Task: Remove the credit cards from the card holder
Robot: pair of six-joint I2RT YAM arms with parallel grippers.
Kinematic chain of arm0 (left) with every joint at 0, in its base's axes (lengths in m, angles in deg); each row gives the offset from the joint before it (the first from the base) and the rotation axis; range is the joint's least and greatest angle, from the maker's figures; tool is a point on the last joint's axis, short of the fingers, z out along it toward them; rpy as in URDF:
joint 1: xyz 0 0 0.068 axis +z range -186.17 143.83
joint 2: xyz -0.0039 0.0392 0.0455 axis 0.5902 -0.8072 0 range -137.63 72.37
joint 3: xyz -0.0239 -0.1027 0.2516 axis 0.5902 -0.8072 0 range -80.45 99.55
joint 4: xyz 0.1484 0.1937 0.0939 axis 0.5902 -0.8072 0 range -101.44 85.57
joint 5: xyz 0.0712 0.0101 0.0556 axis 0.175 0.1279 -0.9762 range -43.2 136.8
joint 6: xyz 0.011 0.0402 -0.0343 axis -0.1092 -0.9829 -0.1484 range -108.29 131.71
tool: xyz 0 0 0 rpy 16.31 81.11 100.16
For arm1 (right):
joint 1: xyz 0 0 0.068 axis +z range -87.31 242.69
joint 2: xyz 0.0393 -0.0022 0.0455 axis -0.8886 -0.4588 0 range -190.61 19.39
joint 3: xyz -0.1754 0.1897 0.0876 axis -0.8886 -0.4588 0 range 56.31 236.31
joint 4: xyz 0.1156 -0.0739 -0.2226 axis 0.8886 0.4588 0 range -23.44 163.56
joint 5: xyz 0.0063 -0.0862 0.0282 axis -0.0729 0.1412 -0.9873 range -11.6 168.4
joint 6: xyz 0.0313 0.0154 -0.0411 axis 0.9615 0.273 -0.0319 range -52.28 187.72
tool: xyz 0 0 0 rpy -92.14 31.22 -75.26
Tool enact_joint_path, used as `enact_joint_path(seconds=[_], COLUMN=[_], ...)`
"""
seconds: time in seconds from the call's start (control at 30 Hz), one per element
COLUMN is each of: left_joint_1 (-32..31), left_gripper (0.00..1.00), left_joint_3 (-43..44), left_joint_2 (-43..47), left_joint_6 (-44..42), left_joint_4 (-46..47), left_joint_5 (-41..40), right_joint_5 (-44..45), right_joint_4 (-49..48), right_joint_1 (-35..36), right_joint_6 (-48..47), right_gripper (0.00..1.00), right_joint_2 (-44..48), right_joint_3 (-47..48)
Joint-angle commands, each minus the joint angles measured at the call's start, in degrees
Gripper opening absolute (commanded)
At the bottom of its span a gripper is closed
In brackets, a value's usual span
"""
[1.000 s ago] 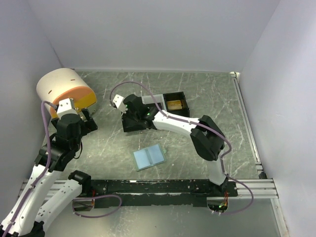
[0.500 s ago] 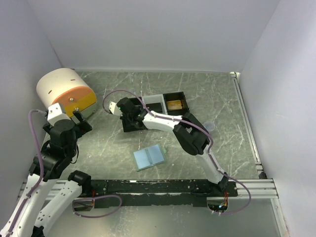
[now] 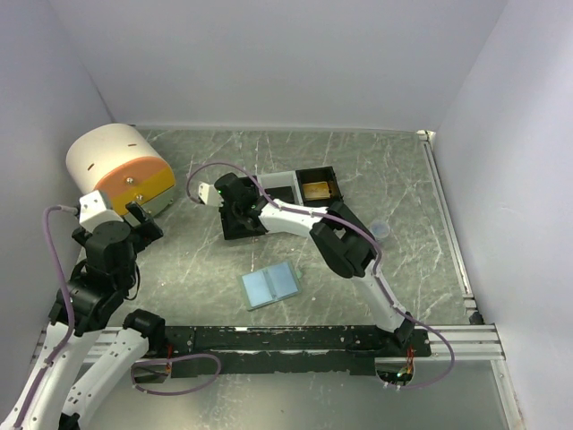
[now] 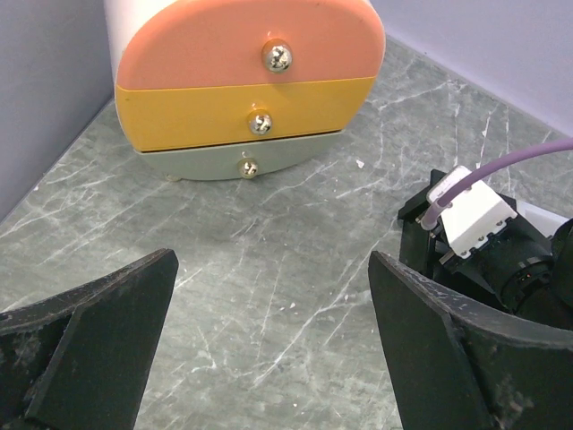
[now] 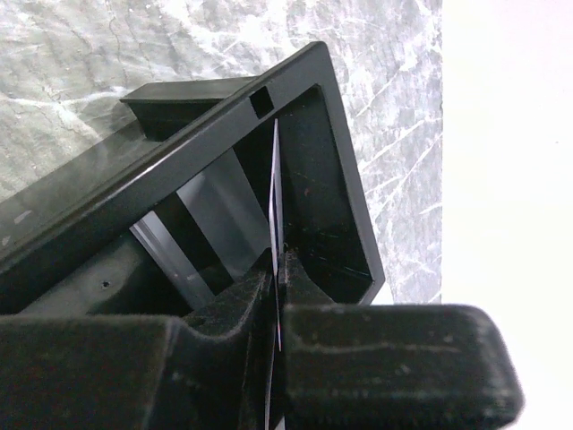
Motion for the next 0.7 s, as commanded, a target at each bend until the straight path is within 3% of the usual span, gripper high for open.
enact_joint_path(seconds=[0.0, 0.3, 0.67], left_joint_1=[0.31, 0.31, 0.31], left_gripper=[1.00, 1.00, 1.00], left_joint_3=[0.54, 0.35, 0.34], left_joint_2=[-0.45, -0.84, -1.35], left_joint_6=[-0.74, -1.32, -1.21], left_joint_4=[0.40, 0.86, 0.75], left_joint_5=[-0.94, -0.59, -0.35], right_joint_5=[-1.31, -2.31, -2.86], right_joint_4=[-1.05, -0.09, 2.60], right_joint_1=[-0.50, -0.82, -0.89], right_joint_6=[-1.48, -1.57, -0.58], right_gripper=[0.04, 0.09, 0.32], right_joint_2=[-1.86, -2.44, -1.51], right_joint_3=[1.58, 0.51, 0.55])
